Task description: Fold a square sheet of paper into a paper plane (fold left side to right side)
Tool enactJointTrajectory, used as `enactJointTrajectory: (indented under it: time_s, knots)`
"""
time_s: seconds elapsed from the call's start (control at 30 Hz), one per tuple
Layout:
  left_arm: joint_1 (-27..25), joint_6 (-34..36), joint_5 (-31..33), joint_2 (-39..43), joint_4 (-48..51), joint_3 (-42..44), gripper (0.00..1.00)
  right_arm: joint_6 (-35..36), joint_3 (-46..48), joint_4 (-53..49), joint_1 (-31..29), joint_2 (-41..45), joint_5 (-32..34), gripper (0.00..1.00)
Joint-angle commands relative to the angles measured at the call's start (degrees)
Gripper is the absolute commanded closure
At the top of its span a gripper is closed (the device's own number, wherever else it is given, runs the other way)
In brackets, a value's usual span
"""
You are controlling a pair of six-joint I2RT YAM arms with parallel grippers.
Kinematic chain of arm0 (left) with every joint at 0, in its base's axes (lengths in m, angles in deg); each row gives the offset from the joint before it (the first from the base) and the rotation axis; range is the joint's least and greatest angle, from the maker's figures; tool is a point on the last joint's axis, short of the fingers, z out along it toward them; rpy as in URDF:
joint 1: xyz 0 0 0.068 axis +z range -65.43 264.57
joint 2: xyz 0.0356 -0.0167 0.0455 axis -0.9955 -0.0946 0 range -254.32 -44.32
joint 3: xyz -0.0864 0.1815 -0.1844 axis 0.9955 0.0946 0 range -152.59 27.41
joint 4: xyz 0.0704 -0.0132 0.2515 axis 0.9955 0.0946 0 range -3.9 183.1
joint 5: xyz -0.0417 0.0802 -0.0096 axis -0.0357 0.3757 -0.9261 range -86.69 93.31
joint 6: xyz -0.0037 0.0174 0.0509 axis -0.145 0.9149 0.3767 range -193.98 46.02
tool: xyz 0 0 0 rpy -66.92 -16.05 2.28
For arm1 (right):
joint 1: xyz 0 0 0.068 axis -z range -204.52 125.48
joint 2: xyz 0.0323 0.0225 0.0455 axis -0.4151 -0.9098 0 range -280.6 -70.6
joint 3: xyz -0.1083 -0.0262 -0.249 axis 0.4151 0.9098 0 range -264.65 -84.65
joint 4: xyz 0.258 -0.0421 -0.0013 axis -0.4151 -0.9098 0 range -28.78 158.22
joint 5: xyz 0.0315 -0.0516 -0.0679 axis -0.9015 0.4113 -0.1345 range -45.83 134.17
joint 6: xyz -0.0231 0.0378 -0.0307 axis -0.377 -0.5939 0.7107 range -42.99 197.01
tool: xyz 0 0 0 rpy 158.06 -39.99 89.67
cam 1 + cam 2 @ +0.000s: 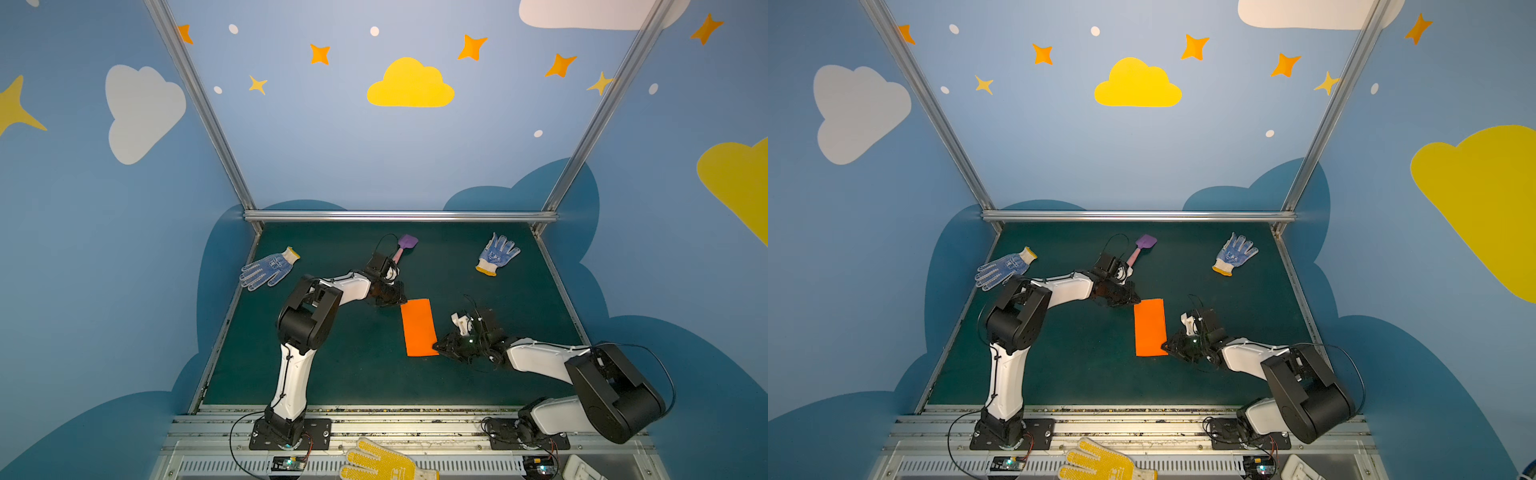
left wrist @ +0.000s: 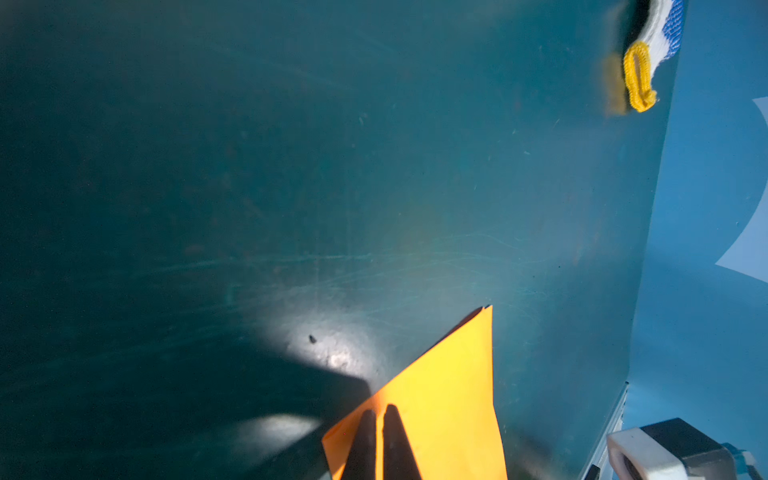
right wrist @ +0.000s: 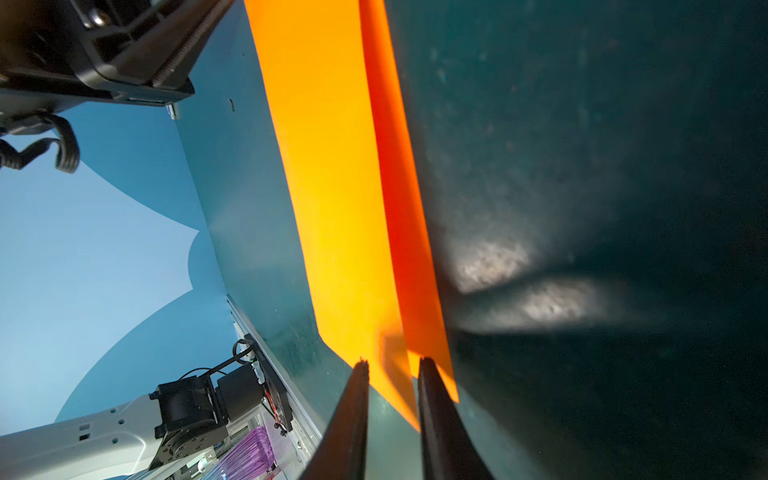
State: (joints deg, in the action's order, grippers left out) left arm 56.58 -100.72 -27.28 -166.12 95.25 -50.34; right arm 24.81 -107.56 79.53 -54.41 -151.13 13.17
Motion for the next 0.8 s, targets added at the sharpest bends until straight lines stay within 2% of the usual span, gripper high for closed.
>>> enactJointTrajectory:
  time_s: [0.0,0.13,0.23,0.77]
  knots:
    - [0.0,1.1,2.7,-1.9,2.8,1.7,0.91,0.2,0.8,-1.0,0.0,1.2,0.4,0.82]
    - [0.0,1.1,2.7,-1.9,2.9,1.7,0.91,0.1,0.5,-1.4,0.3,1.5,0.5,0.87]
    - [0.0,1.2,2.5,-2.0,2.8,1.6,0.91,0.5,-0.5,-1.6,0.5,1.4,0.2,0.99]
    - [0.1,1.7,2.2,-2.2,3.4,1.6,0.93,0.2,-13.1,1.2,-3.7,-11.0,-1.7,1.00]
